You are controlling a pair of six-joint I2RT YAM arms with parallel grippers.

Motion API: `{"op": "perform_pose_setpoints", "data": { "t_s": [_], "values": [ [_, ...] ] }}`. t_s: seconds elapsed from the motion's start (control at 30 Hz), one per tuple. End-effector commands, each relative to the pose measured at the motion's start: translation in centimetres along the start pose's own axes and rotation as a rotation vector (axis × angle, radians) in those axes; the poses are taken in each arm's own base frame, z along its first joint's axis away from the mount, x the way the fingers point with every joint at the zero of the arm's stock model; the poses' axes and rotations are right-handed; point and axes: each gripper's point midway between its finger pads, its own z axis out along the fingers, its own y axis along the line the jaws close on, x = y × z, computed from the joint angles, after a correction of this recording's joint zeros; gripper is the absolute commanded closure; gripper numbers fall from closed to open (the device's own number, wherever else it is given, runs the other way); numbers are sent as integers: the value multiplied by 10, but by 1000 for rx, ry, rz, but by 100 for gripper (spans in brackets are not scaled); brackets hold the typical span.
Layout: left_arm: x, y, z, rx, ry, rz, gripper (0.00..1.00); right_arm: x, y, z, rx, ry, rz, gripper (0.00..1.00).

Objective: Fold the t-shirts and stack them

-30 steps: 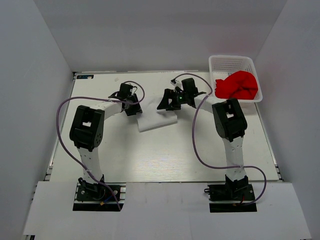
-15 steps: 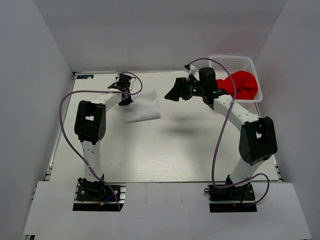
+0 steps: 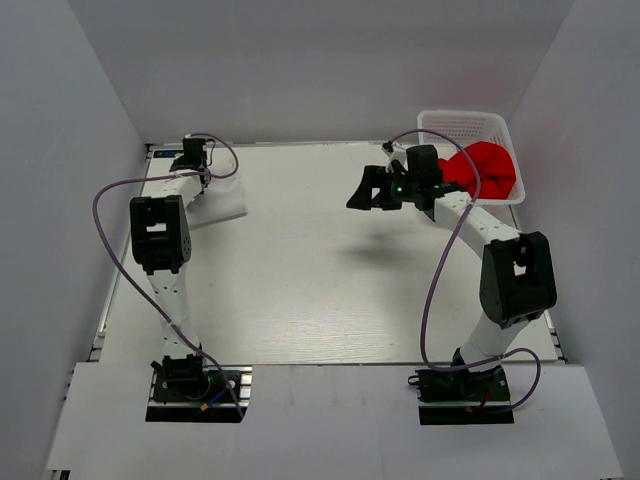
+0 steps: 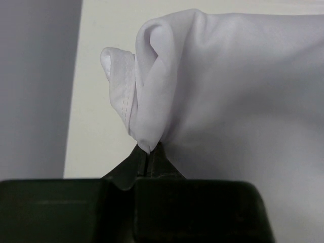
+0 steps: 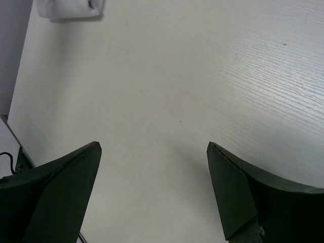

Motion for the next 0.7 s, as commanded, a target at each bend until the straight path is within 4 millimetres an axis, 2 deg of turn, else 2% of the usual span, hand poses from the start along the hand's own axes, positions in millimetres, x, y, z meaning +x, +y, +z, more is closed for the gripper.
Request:
{"op": "perform_pose_setpoints", "data": {
  "t_s": [0.0, 0.03, 0.1, 0.13, 0.2, 0.27, 0.3, 0.33, 0.47, 0.5, 0.53, 0.6, 0.63, 0.67],
  "values": [
    [-36, 37, 16, -71, -101, 39, 100, -10, -10, -2, 44, -5, -9, 9],
    [-41, 43, 28, -54, -105, 22, 100, -6, -13, -3, 55, 7, -5, 9],
    [-55, 53, 37, -62, -137, 13, 100, -4, -20, -3, 87, 16, 2, 9],
    [-57, 47, 40, -36, -146, 27, 100, -1, -22, -4, 98, 28, 13, 9],
    [-63, 52, 54, -23, -175, 22, 100, 2, -28, -4, 115, 36, 18, 9],
    [-68, 49, 59, -18, -188, 18, 100, 4, -31, -4, 126, 44, 26, 9],
    [-74, 58, 61, -31, -200, 2, 100, 5, -33, -4, 129, 51, 34, 9],
    [-73, 55, 66, -30, -196, 4, 100, 4, -34, -3, 131, 50, 38, 9],
    [-82, 82, 72, -80, -203, -45, 100, -5, -31, 3, 110, 43, 34, 9],
    [-82, 80, 76, -79, -202, -53, 98, -5, -33, 4, 108, 45, 41, 9],
    [-84, 89, 77, -103, -217, -85, 91, -4, -33, 7, 104, 51, 51, 9],
    [-88, 95, 72, -122, -222, -102, 10, -7, -29, 8, 79, 47, 51, 9],
    [-88, 95, 72, -122, -222, -102, 0, -6, -29, 9, 75, 49, 54, 9],
    [-93, 99, 65, -122, -232, -135, 0, -7, -25, 8, 68, 46, 50, 9]
  ]
}}
